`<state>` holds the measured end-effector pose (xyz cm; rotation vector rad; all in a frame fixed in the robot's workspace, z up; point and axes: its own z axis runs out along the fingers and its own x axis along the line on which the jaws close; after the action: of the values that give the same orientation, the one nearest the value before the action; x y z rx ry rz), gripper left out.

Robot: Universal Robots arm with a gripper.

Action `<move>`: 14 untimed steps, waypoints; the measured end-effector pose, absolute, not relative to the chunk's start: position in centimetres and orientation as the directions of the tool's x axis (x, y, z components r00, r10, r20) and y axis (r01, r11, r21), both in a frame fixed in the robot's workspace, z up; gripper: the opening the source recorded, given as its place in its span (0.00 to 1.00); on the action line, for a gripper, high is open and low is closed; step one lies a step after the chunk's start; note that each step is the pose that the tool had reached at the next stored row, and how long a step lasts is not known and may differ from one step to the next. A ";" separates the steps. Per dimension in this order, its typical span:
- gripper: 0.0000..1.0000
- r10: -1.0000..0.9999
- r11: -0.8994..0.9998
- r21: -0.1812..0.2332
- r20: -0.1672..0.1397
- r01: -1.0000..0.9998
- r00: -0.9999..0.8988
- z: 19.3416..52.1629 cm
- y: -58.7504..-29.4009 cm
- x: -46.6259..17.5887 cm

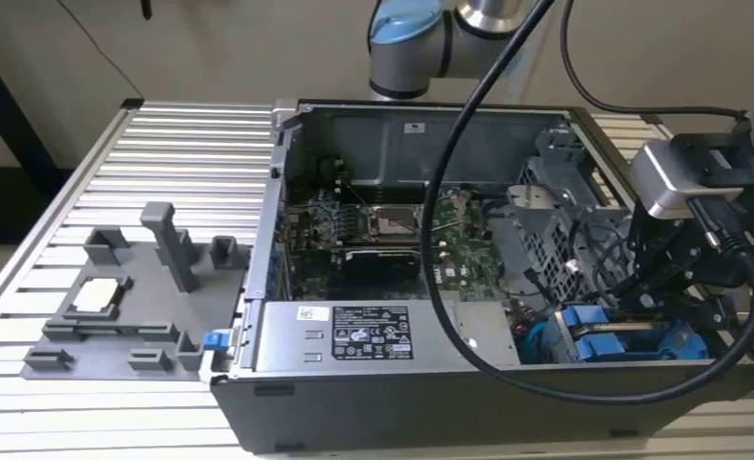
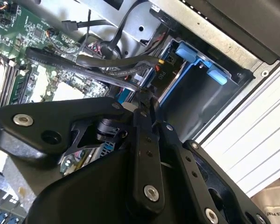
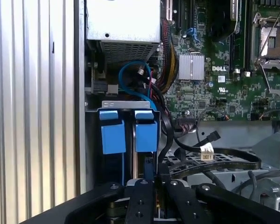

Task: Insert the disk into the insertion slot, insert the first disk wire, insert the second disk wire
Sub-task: 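Insert the second disk wire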

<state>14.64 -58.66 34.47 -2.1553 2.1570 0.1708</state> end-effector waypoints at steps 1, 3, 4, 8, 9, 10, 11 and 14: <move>0.16 -0.990 0.000 0.017 -0.140 -1.000 -0.002 34.4 -58.7 14.7; 0.16 -0.990 0.000 0.017 -0.141 -1.000 -0.002 34.4 -58.7 14.7; 0.16 -0.990 0.000 0.017 -0.140 -1.000 -0.002 34.3 -58.7 14.7; 0.16 -0.990 0.000 0.017 -0.140 -1.000 -0.002 34.2 -58.7 14.8; 0.16 -0.990 0.000 0.017 -0.140 -1.000 -0.002 34.1 -58.7 14.8; 0.16 -0.990 0.000 0.017 -0.141 -1.000 -0.002 34.1 -58.7 14.8; 0.16 -0.990 0.000 0.017 -0.140 -1.000 -0.002 34.0 -58.7 14.8; 0.16 -0.990 0.000 0.017 -0.141 -1.000 -0.002 33.8 -58.7 14.8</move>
<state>14.81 -58.66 33.77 -2.1553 2.1569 0.1707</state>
